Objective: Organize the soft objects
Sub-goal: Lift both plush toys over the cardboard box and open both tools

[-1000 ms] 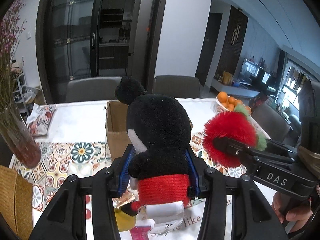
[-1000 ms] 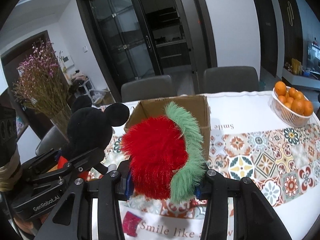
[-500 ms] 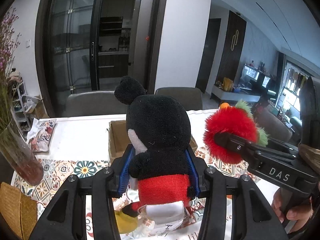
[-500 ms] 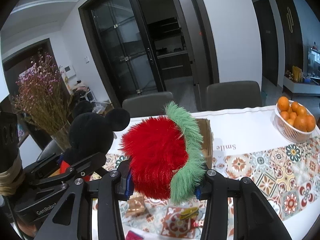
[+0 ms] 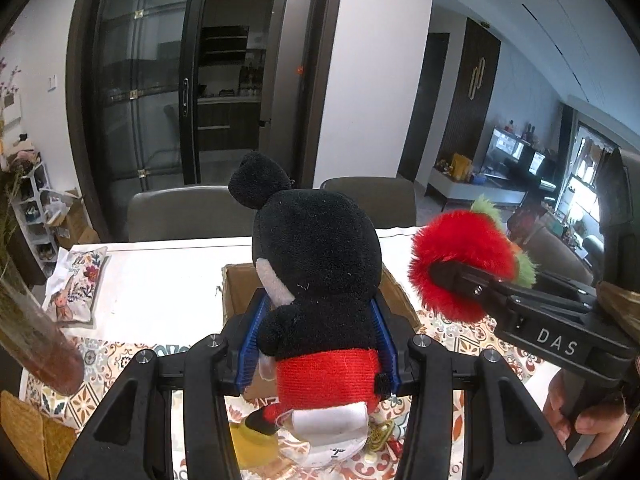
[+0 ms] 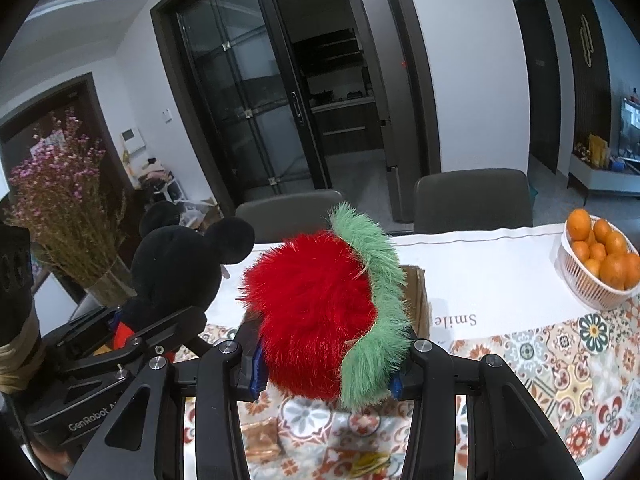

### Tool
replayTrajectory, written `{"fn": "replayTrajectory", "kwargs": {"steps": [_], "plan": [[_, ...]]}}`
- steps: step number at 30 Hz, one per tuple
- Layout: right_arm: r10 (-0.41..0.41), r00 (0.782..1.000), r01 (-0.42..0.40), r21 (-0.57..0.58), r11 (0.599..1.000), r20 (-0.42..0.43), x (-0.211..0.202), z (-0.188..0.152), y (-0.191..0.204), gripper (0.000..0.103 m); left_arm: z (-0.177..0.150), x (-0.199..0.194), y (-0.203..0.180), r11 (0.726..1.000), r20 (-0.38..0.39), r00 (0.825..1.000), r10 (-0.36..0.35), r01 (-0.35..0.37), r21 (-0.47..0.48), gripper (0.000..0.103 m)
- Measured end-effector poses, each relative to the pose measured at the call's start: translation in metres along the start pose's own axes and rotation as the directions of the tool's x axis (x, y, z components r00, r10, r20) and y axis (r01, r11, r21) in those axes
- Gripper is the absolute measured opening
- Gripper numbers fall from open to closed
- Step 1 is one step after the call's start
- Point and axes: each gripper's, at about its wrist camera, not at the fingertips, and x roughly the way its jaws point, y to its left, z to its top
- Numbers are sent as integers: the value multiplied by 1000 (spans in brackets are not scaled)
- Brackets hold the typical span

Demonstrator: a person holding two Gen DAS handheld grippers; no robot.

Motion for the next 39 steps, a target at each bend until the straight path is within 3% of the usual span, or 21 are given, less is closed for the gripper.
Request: {"fn": "replayTrajectory", "kwargs": {"steps": [14,25,35,39], "plan": [[-17,993,16,-10,1000,-116,66,23,-10,45,28,67,20,999,-114,993,-13,17,29,48],[-29,964,30,-1,1000,-263,130,32,-27,45,23,121,26,997,-223,974,-48,61,49,48],[-33,911,26,-23,999,-411,177,14,-39,45,0,163,17,984,-364,931,-8,71,162,49],[-50,889,34,-42,999,-454,192,8,-37,48,-10,175,12,978,-427,904,-19,106,180,53]]}}
